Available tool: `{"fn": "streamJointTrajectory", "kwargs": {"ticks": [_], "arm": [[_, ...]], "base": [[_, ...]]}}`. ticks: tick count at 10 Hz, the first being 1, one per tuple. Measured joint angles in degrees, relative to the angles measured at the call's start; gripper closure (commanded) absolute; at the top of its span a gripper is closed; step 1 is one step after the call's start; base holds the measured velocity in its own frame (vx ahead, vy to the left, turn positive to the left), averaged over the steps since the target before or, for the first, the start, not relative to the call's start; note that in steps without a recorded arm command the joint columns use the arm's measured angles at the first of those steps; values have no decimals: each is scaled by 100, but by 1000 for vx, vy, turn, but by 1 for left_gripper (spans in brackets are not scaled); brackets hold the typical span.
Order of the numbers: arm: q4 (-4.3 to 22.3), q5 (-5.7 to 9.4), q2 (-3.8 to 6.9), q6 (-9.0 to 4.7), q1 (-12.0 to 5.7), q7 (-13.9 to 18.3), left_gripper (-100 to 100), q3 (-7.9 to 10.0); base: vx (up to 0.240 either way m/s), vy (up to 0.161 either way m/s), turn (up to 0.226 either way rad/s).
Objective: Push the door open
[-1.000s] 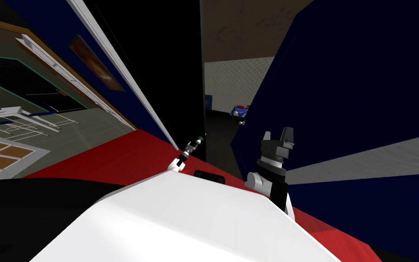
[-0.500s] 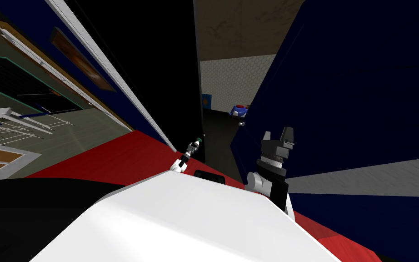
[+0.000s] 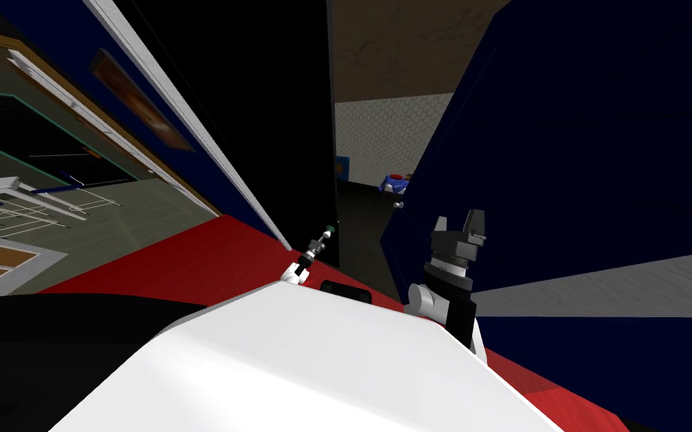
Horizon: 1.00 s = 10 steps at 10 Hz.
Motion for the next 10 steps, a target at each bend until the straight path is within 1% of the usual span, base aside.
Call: {"fn": "streamJointTrajectory", "kwargs": {"ticks": [1,2,3,4,5,6,7,8,9,10], "arm": [[0,0,0,0,0,0,-100,0],[219,52,154,-38,-104,-86,-100,43],[150,43,190,-33,-66,-74,-100,28],[-25,13,180,13,13,13,-100,-10],[-187,-5,206,69,82,114,-100,-49],[-100,21,266,66,45,103,-100,-33],[-30,49,280,56,16,77,-100,-24],[11,73,246,57,-3,74,-100,-21],[57,95,177,51,-16,80,-100,-17],[63,97,168,48,-15,82,-100,-16]], "base": [[-56,-15,32],[-66,-11,18],[-66,-6,9],[-156,-26,52],[-146,-22,31],[-159,-18,41],[-172,-22,48],[-165,-15,38],[-75,-6,4],[93,-6,-34]]}}
